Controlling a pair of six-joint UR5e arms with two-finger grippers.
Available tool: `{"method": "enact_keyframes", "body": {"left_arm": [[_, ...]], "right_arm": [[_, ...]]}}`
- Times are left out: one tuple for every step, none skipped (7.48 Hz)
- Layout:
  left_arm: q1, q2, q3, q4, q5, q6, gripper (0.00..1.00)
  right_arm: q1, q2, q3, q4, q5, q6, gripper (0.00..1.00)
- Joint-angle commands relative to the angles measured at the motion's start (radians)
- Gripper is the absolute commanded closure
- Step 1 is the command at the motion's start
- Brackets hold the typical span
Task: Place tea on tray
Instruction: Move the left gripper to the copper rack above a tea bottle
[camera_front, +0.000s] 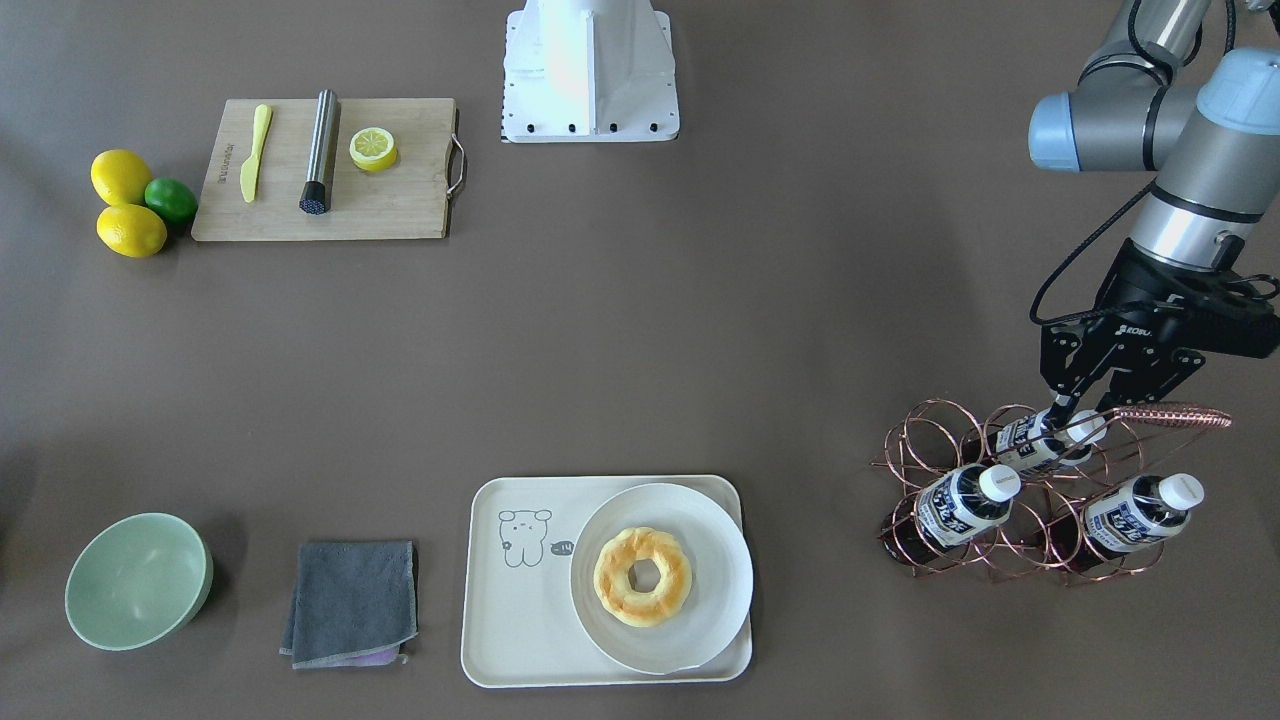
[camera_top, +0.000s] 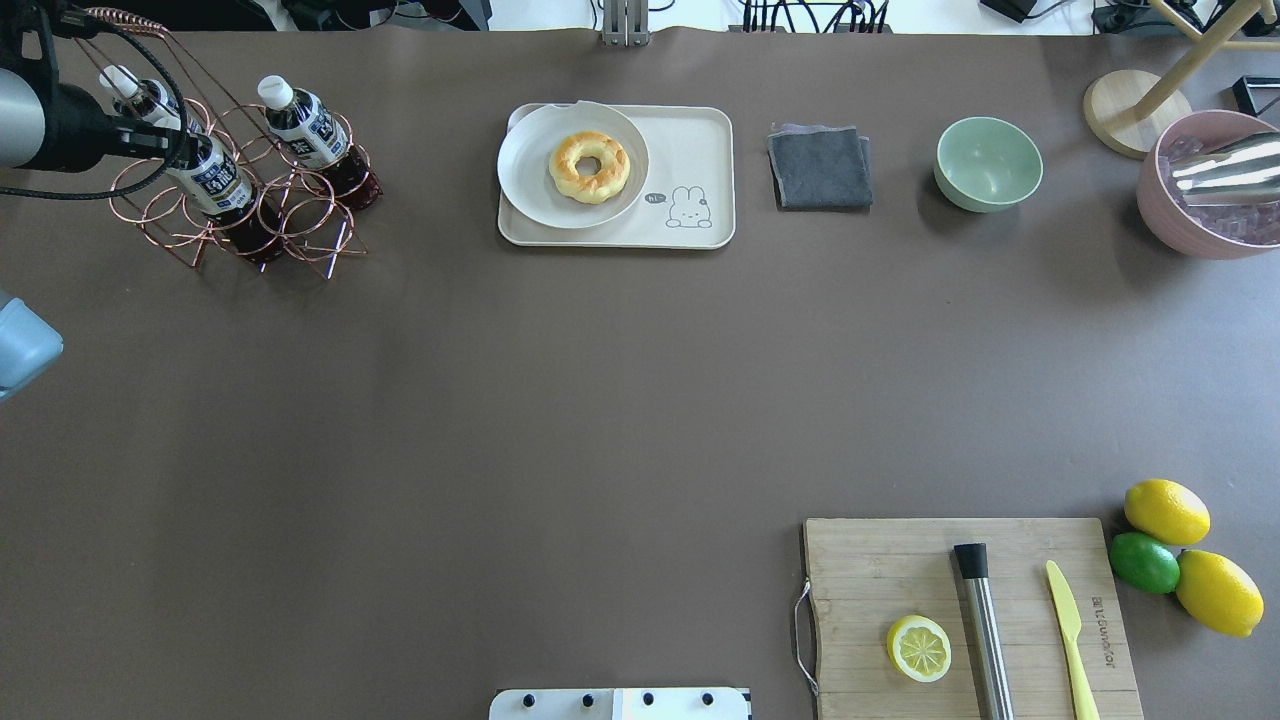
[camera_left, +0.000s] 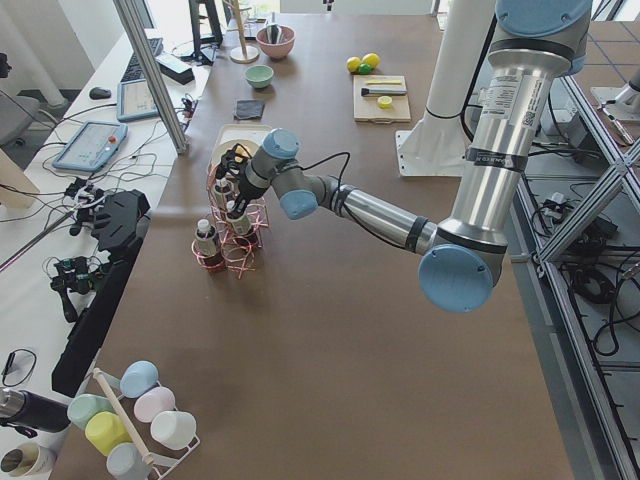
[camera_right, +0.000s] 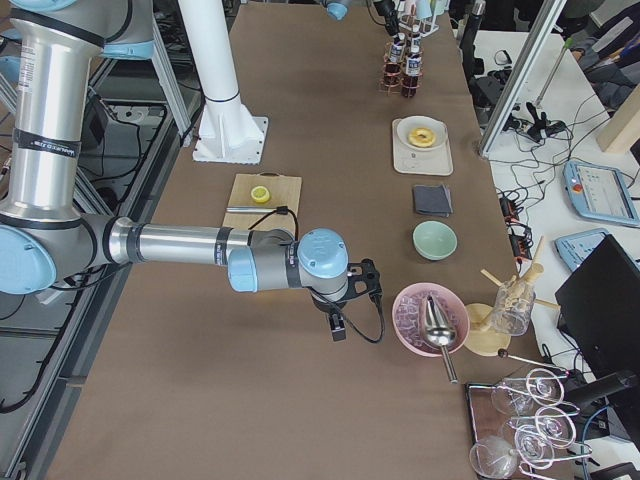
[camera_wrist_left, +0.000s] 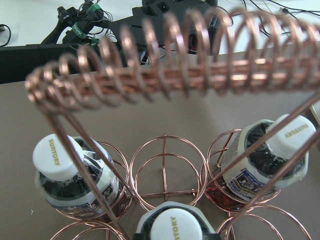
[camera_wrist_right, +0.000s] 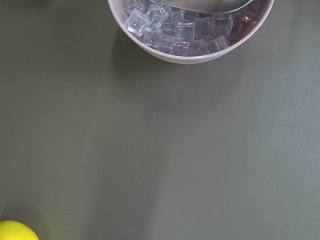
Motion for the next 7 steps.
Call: {"method": "enact_keyframes", "body": {"left_arm": [[-0.001, 0.001, -0.006, 0.001, 0.003, 0.002, 0.93], [-0.001, 0.003, -0.006, 0.001, 0.003, 0.002, 1.00], [-0.001, 0.001, -0.008, 0.001, 0.003, 0.001, 1.00], [-0.007, 0.003, -0.013, 0.001, 0.000, 0.001, 1.00], [-0.009, 0.001, -0.032, 0.009, 0.000, -0.002, 1.00], [-0.012, 0.000, -0.034, 0.009, 0.000, 0.001, 1.00], [-0.035, -0.003, -0.051, 0.012, 0.000, 0.002, 1.00]], "right_arm": [[0.000, -0.006, -0.002, 0.000, 0.000, -0.001, 0.00], [0.000, -0.008, -0.004, 0.000, 0.000, -0.002, 0.00], [0.000, -0.008, -0.004, 0.000, 0.000, -0.001, 0.00], [-0.002, -0.008, -0.004, -0.001, 0.000, -0.001, 0.00], [-0.005, -0.008, -0.004, -0.001, 0.000, -0.001, 0.00], [-0.005, -0.008, -0.004, 0.000, 0.000, -0.001, 0.00], [-0.005, -0.008, -0.004, 0.000, 0.000, -0.002, 0.00]]}}
